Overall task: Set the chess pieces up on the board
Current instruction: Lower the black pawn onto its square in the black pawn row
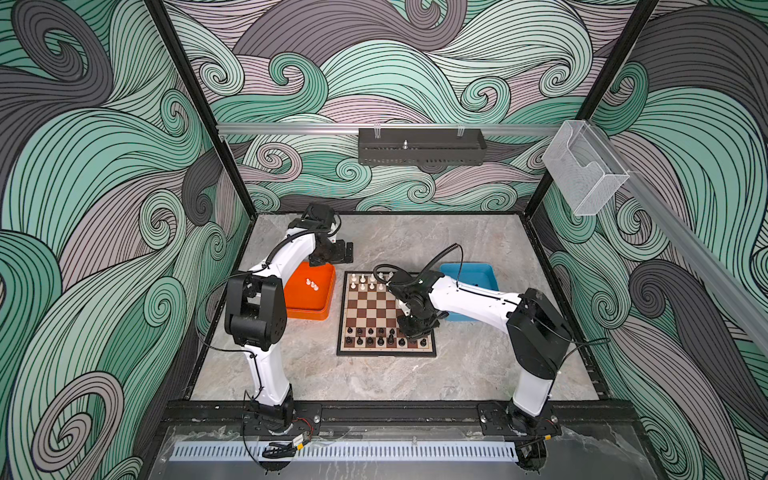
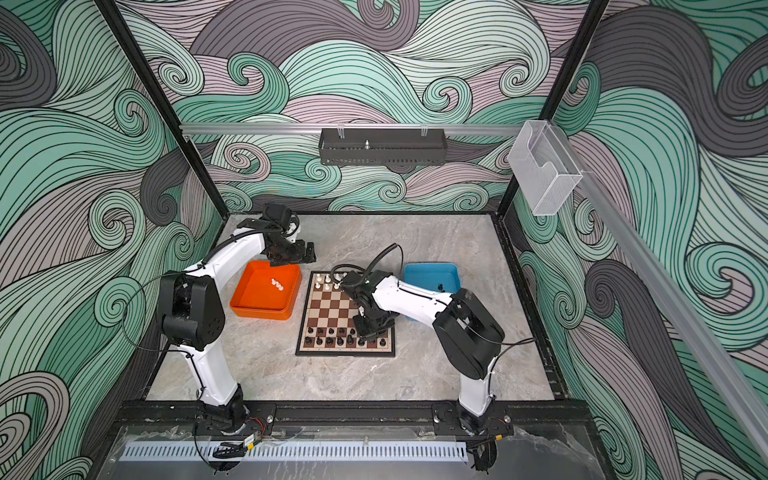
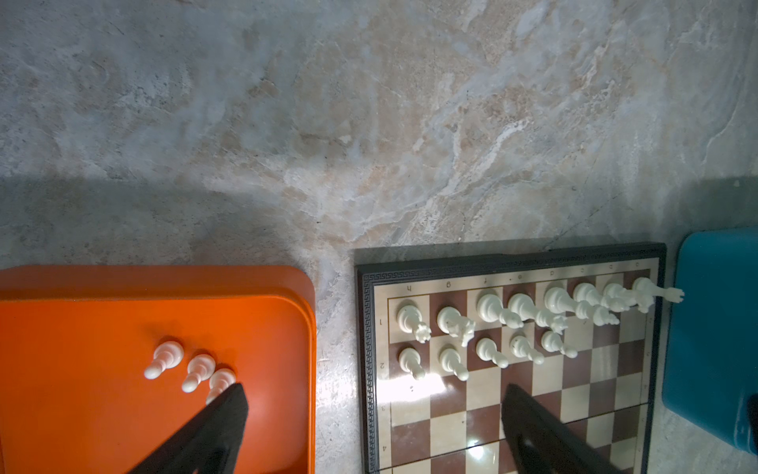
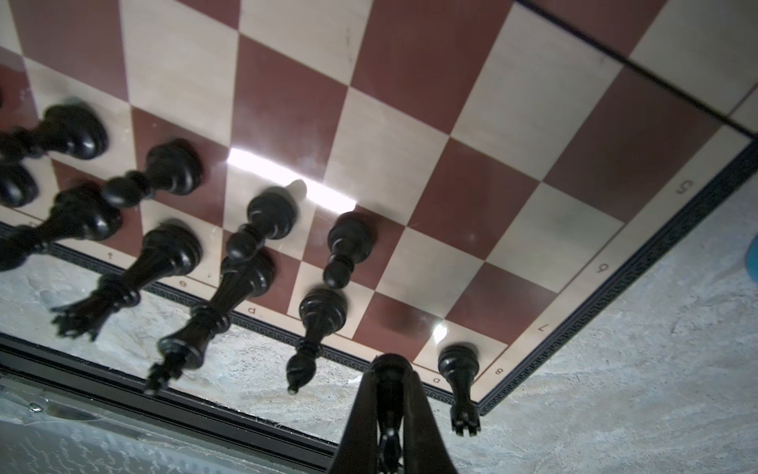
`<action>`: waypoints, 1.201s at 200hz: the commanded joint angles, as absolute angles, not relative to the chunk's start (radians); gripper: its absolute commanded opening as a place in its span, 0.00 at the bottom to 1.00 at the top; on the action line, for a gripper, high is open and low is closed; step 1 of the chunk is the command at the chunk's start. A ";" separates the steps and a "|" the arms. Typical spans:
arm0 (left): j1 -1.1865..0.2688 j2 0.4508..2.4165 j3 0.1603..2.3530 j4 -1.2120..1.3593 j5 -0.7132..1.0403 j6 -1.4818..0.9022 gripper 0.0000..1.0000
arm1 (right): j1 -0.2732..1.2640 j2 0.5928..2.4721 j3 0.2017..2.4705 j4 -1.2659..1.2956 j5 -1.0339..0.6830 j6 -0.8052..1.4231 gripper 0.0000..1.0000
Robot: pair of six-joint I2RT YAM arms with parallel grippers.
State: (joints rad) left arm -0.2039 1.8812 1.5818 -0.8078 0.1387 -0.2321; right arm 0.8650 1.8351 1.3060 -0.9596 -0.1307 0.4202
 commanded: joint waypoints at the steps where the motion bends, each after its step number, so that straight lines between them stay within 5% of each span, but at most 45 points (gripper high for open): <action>1: -0.198 1.882 1.583 -0.818 0.139 -0.239 0.99 | 0.870 1.848 1.310 -0.959 -0.112 0.418 0.11; 240: -0.198 1.896 1.586 -0.819 0.143 -0.242 0.99 | 0.869 1.901 1.335 -0.961 -0.111 0.406 0.20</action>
State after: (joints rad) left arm -0.2039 1.8812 1.5818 -0.8082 0.1390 -0.2329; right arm 0.8650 1.8938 1.3125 -0.9501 -0.1291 0.4160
